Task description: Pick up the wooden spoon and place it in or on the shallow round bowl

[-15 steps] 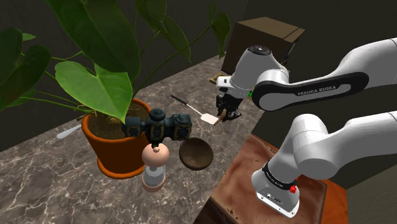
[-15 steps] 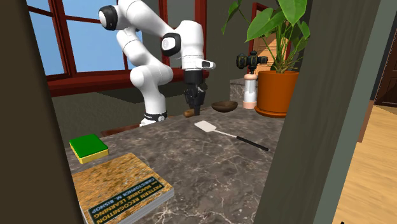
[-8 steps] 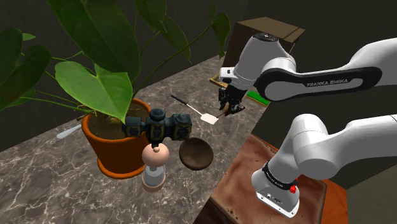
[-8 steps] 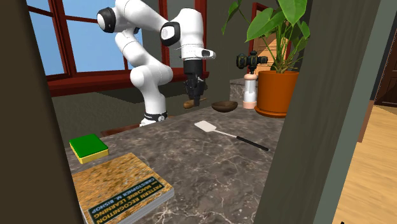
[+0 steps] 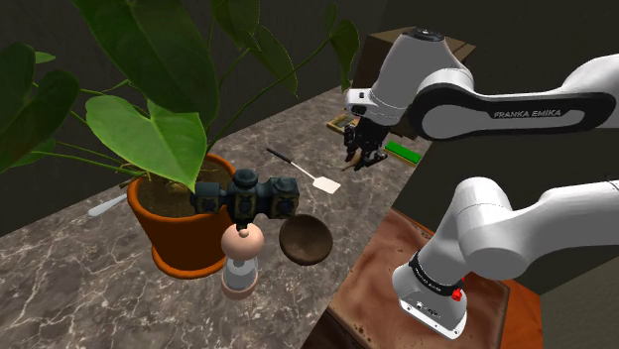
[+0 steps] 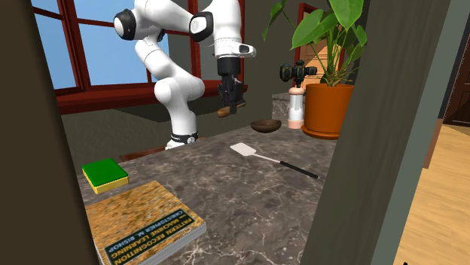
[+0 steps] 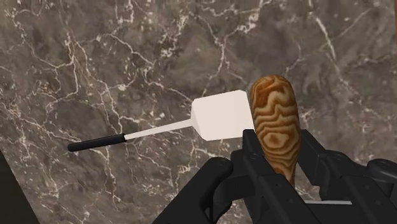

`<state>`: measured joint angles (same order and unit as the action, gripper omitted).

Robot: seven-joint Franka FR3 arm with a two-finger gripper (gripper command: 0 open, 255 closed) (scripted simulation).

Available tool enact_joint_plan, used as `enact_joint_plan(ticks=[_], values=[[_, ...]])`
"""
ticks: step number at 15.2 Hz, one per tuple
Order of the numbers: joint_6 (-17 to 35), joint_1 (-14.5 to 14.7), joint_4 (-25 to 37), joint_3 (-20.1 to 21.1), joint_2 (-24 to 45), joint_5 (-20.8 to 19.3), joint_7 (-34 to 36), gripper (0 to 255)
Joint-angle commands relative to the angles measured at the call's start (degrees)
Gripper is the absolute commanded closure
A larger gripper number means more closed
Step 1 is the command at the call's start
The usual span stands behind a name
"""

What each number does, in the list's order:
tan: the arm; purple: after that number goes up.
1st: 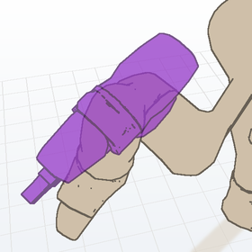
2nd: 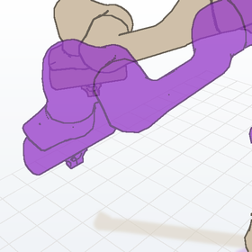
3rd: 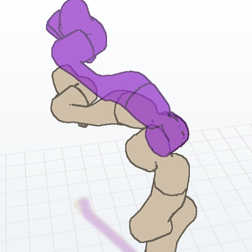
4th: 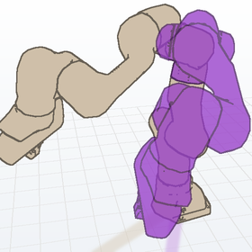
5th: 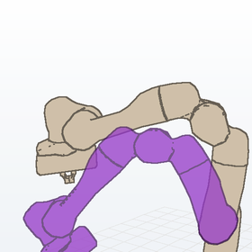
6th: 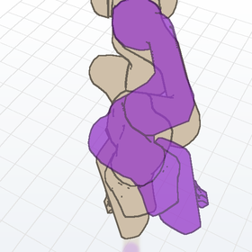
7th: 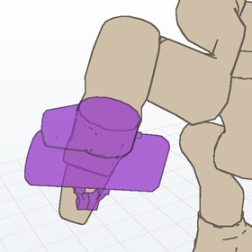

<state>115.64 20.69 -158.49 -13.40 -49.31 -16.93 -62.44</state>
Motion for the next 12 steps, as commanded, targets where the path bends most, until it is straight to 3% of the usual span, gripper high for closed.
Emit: enact_joint_plan(ticks=[1, 12], values=[[-0.64, 0.99, 0.33, 1.51, -0.04, 1.09, 1.50, 255], [-0.02, 10.58, 5.03, 16.15, 7.47, 11.02, 17.86, 255]])
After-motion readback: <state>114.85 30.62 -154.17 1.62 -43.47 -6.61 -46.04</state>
